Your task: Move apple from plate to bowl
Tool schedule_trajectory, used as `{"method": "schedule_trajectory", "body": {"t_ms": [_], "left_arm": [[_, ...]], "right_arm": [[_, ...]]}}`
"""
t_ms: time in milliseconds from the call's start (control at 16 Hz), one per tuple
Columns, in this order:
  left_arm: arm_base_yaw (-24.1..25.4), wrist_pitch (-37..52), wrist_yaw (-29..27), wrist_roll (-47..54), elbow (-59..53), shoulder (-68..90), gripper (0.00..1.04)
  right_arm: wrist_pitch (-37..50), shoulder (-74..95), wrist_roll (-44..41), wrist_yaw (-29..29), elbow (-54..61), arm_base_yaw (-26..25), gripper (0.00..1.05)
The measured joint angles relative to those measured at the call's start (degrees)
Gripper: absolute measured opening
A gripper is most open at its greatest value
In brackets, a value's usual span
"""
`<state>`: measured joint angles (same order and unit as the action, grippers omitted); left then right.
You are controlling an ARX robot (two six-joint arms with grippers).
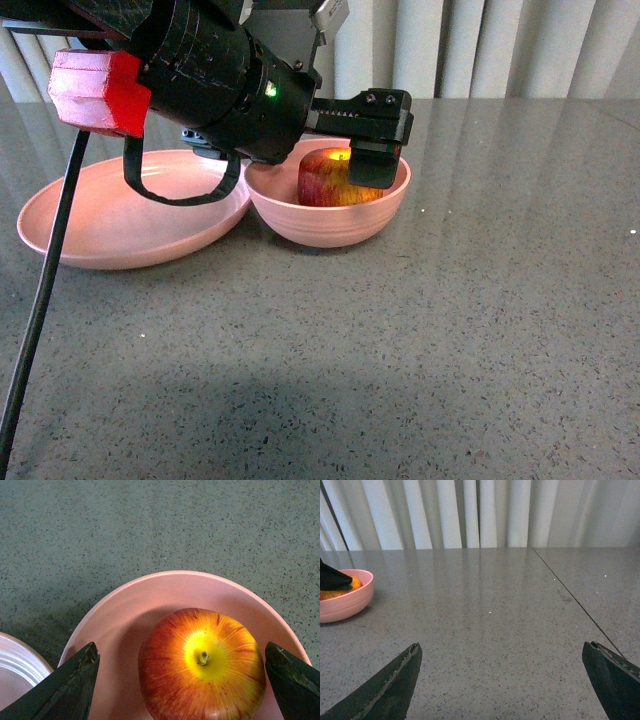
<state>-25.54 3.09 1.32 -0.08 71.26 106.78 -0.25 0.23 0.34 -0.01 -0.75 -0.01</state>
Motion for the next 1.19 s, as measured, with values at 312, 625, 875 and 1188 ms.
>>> {"method": "schedule_trajectory", "body": {"t_ms": [312, 625, 875, 1188], "left_arm": [[-0.59, 5.81, -2.84, 0.96, -0.68, -7.28, 0.98], [-0.61, 12.48, -5.53, -0.94, -10.60, -28.02, 0.98], [4.70, 14.99, -9.46, -1.16, -23.41, -45.57, 0.98], [18.58, 11.56, -9.40, -0.94, -43.06, -65.11, 0.52]], "right_arm": [[0.00, 0.00, 0.00, 0.00, 0.00, 0.00, 0.98], [0.00, 0.00, 0.00, 0.00, 0.00, 0.00, 0.98], [0.00, 0.00, 0.00, -0.02, 0.00, 0.00, 0.98], [0.04, 0.00, 0.00, -0.04, 0.00, 0.00, 0.98]]}}
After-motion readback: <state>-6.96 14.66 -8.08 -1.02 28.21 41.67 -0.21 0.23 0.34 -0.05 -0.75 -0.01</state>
